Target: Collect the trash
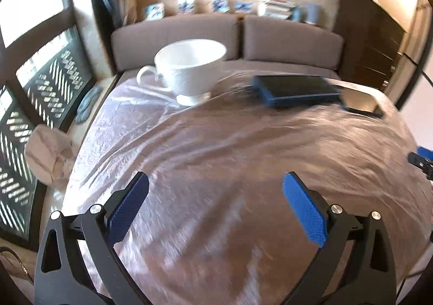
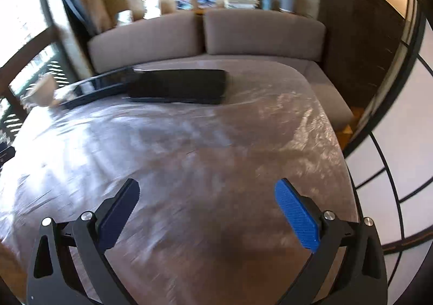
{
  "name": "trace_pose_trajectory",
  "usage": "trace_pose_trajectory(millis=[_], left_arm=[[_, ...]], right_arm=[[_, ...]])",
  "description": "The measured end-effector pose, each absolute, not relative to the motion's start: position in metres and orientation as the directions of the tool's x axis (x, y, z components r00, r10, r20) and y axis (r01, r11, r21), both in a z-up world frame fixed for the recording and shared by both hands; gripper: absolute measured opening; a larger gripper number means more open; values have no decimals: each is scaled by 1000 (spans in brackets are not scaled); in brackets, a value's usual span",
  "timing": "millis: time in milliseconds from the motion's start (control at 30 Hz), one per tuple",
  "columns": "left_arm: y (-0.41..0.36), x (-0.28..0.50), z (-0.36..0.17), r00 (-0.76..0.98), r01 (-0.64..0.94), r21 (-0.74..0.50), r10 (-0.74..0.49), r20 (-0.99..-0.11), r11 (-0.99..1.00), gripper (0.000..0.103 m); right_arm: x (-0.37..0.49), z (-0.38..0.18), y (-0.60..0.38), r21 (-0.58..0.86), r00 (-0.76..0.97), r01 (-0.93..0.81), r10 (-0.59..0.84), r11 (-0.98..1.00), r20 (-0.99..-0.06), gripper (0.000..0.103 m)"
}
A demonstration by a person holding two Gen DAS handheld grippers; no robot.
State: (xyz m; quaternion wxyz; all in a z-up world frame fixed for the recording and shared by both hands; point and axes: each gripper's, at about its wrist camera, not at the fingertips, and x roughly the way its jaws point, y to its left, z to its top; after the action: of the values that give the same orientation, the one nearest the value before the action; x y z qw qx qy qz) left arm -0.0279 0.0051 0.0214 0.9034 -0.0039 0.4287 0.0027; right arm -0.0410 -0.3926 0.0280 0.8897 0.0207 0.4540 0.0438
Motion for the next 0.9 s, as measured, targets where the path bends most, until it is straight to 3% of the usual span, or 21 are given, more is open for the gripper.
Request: trace_pose_trajectory(millis=[300,900], left_arm=[[11,-15,-9,577,-43,-18,10,-817,999,101],[10,-11,-9,573,-35,-2,18,-820,999,102]], right_arm=[[-21,8,-389,6,574,-59,39,998,-818,99],[-21,10,-383,1,572,-49,29,999,-820,99]])
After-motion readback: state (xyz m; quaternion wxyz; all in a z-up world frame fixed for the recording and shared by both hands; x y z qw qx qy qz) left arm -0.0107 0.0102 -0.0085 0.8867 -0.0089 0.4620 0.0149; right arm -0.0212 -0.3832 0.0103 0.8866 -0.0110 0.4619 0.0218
